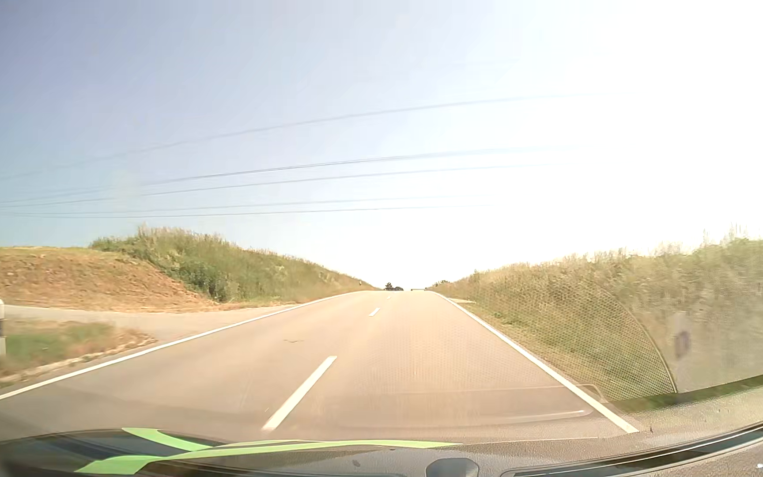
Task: Follow the waypoints while adhering to traffic rules and regulations
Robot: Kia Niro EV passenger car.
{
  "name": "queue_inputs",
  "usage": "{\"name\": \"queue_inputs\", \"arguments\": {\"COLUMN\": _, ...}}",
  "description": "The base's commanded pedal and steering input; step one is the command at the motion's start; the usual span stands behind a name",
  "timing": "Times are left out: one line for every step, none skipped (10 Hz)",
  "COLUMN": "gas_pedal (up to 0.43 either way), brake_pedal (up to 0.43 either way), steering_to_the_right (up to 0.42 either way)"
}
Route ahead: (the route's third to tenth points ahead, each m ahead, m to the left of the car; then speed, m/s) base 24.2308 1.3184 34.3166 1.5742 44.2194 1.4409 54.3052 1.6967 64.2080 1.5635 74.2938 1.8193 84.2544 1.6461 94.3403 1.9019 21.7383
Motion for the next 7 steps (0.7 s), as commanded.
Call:
{"name": "queue_inputs", "arguments": {"gas_pedal": 0.421, "brake_pedal": 0.000, "steering_to_the_right": 0.000}}
{"name": "queue_inputs", "arguments": {"gas_pedal": 0.429, "brake_pedal": 0.000, "steering_to_the_right": 0.000}}
{"name": "queue_inputs", "arguments": {"gas_pedal": 0.429, "brake_pedal": 0.000, "steering_to_the_right": 0.000}}
{"name": "queue_inputs", "arguments": {"gas_pedal": 0.421, "brake_pedal": 0.000, "steering_to_the_right": 0.000}}
{"name": "queue_inputs", "arguments": {"gas_pedal": 0.370, "brake_pedal": 0.000, "steering_to_the_right": -0.001}}
{"name": "queue_inputs", "arguments": {"gas_pedal": 0.350, "brake_pedal": 0.000, "steering_to_the_right": -0.005}}
{"name": "queue_inputs", "arguments": {"gas_pedal": 0.350, "brake_pedal": 0.000, "steering_to_the_right": -0.006}}
